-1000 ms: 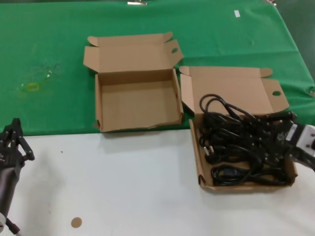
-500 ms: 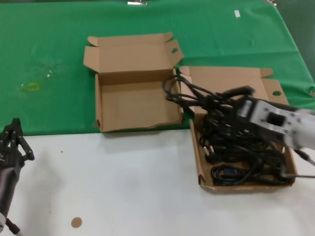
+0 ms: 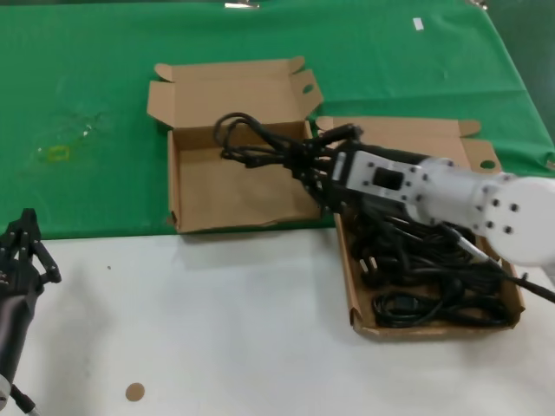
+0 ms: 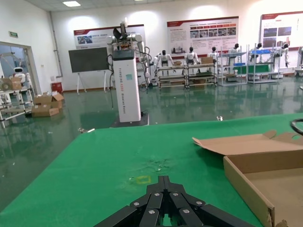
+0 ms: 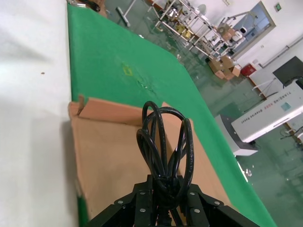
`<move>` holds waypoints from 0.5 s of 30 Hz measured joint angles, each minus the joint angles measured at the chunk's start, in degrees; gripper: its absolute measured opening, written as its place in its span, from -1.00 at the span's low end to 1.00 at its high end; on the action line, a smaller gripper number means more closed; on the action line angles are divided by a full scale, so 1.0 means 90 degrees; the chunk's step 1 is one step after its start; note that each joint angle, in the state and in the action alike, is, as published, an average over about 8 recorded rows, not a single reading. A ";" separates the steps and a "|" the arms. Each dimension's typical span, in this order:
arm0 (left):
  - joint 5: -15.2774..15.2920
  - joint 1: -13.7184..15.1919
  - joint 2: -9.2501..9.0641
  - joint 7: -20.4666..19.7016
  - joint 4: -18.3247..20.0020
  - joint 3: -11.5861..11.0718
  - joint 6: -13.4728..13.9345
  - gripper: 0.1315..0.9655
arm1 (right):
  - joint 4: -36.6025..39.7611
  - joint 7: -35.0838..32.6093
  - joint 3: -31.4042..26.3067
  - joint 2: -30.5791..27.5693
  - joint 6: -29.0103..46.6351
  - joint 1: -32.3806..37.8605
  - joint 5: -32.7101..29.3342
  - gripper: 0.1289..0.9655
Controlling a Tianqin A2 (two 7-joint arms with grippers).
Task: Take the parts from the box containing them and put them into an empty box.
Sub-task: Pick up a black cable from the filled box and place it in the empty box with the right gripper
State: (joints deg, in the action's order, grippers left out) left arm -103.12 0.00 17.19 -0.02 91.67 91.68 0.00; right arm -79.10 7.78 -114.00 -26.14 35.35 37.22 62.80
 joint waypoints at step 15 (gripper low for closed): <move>0.0000 0.0000 0.0000 0.0000 0.0000 0.0000 0.0000 -0.97 | 0.1588 -0.0662 -0.0337 0.1055 -0.0237 0.0869 -0.0008 -0.73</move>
State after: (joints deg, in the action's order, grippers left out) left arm -103.12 0.00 17.19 -0.02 91.67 91.68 0.00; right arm -64.80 1.83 -117.03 -16.64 33.22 45.04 62.72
